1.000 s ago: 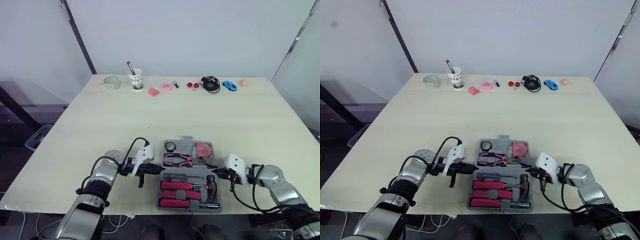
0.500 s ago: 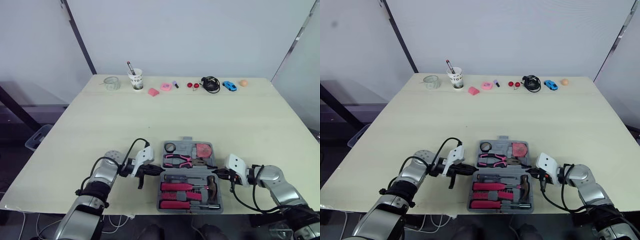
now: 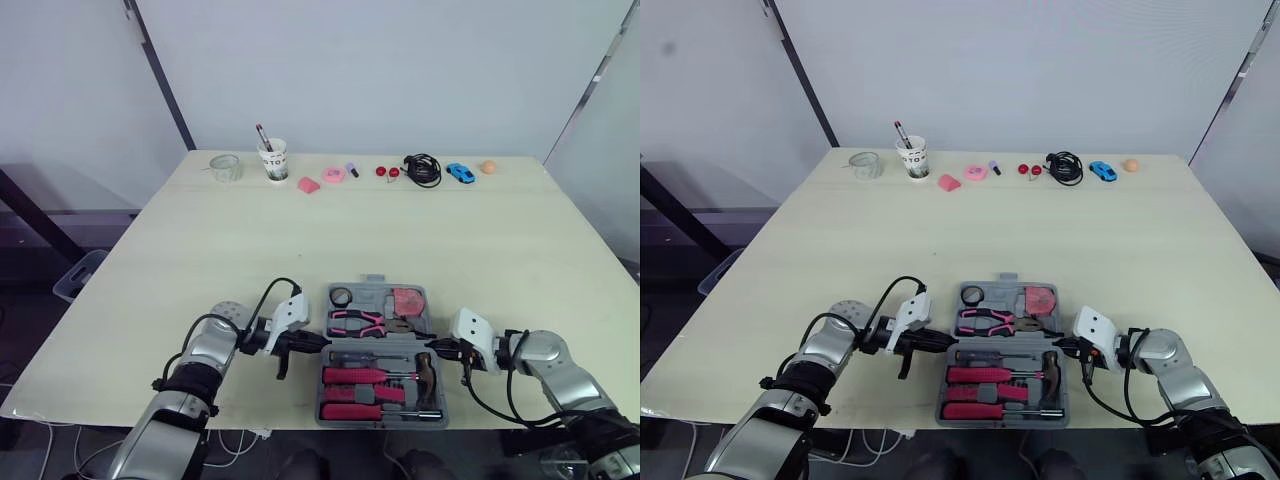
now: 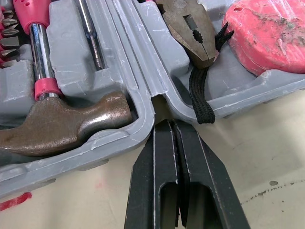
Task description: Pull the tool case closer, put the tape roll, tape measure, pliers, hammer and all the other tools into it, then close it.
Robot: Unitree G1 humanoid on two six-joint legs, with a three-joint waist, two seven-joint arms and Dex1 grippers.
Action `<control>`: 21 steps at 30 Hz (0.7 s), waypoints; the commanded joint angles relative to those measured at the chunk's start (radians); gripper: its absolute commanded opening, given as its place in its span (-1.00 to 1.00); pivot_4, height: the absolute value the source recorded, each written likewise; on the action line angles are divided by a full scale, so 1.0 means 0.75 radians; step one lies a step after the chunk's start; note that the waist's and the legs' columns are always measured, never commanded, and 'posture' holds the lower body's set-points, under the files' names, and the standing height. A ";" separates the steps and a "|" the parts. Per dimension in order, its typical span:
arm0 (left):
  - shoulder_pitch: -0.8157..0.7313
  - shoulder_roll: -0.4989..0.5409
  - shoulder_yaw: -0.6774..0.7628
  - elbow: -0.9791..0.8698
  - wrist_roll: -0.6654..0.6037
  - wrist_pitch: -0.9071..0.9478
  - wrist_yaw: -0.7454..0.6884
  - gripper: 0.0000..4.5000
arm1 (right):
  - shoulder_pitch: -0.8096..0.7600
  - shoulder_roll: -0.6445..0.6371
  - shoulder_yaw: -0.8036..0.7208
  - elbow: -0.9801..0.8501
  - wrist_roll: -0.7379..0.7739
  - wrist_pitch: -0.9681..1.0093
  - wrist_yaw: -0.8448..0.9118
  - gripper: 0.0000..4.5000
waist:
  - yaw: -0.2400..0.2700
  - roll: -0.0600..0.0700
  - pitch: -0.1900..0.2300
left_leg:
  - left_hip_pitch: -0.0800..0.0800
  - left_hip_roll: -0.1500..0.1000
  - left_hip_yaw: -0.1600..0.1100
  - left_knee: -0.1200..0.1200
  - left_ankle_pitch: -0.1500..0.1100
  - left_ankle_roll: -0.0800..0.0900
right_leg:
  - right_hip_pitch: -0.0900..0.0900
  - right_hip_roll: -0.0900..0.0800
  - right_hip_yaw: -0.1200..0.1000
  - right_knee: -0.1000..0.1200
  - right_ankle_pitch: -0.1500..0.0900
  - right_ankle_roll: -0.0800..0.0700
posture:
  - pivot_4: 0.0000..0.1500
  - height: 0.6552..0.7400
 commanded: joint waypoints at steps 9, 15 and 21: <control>0.021 -0.037 -0.098 0.070 0.055 -0.013 0.009 -1.00 | 0.031 0.004 0.036 -0.057 0.011 0.004 0.046 -0.98 | 0.003 0.001 -0.002 | 0.000 0.000 0.000 0.000 0.000 0.000 | 0.001 0.000 0.000 0.000 0.000 0.000 | 1.00 1.00; 0.036 -0.024 -0.096 0.060 0.053 -0.017 0.014 -1.00 | 0.000 0.023 0.019 -0.007 -0.019 -0.048 -0.016 -0.98 | 0.000 0.002 -0.004 | 0.001 0.000 0.000 0.000 0.000 0.000 | 0.002 0.000 0.000 0.000 0.000 0.000 | 1.00 1.00; 0.037 -0.009 -0.073 0.067 0.044 -0.032 0.048 -1.00 | -0.018 0.032 0.004 0.023 -0.026 -0.078 -0.040 -0.98 | -0.002 0.001 -0.007 | 0.003 0.000 0.000 0.000 0.000 0.000 | 0.002 0.000 0.000 0.001 -0.001 -0.001 | 1.00 1.00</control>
